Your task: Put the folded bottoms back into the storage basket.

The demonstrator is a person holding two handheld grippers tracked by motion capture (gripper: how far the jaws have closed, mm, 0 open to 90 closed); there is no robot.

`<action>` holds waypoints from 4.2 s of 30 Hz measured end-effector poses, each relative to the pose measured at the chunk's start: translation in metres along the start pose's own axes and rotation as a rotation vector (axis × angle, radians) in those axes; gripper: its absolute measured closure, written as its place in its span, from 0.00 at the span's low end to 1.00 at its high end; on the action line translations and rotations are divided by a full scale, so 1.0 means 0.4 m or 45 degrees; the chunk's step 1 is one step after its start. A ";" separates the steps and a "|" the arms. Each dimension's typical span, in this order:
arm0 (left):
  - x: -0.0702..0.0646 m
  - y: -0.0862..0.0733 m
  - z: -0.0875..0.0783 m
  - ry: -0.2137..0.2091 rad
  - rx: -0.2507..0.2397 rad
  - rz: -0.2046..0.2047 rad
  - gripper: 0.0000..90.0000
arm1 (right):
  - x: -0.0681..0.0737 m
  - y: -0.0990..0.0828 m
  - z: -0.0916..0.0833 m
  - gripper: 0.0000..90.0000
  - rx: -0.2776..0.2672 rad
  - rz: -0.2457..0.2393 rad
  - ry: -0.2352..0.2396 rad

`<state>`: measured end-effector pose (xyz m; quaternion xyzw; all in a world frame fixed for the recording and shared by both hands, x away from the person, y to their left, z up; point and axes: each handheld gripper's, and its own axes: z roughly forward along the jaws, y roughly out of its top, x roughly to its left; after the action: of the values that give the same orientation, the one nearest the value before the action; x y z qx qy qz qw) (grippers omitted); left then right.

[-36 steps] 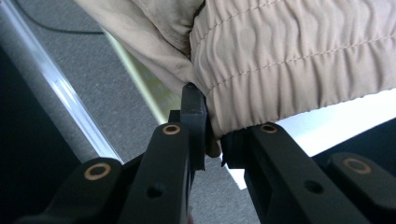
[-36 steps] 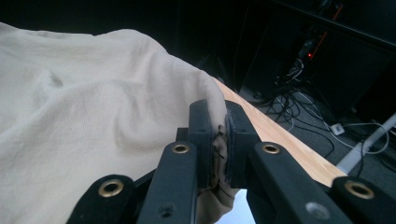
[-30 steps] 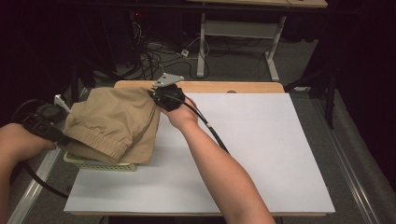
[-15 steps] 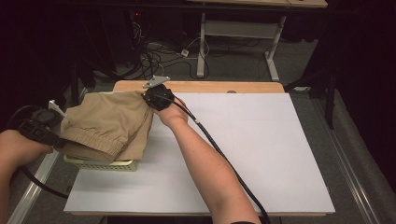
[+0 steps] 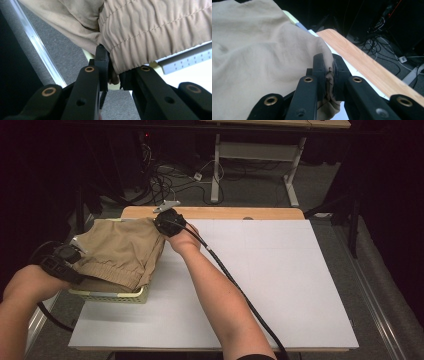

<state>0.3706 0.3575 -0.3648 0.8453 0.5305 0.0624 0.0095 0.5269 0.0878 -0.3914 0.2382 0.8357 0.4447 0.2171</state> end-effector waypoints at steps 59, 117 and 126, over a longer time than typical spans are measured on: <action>-0.029 0.081 0.182 -0.121 0.010 -0.116 0.93 | 0.007 -0.282 -0.411 0.00 -0.154 0.103 0.017; -0.115 0.278 0.055 -0.165 -0.359 -0.063 0.97 | -0.039 -0.639 -0.811 0.00 -0.211 0.253 -0.199; -0.124 0.358 0.176 -0.252 -0.373 -0.083 0.97 | -0.041 -0.647 -0.806 0.00 -0.213 0.283 -0.197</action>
<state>0.4857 0.2540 -0.4276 0.8192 0.5394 0.0550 0.1868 0.3018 -0.2552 -0.4435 0.3438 0.7449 0.5146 0.2492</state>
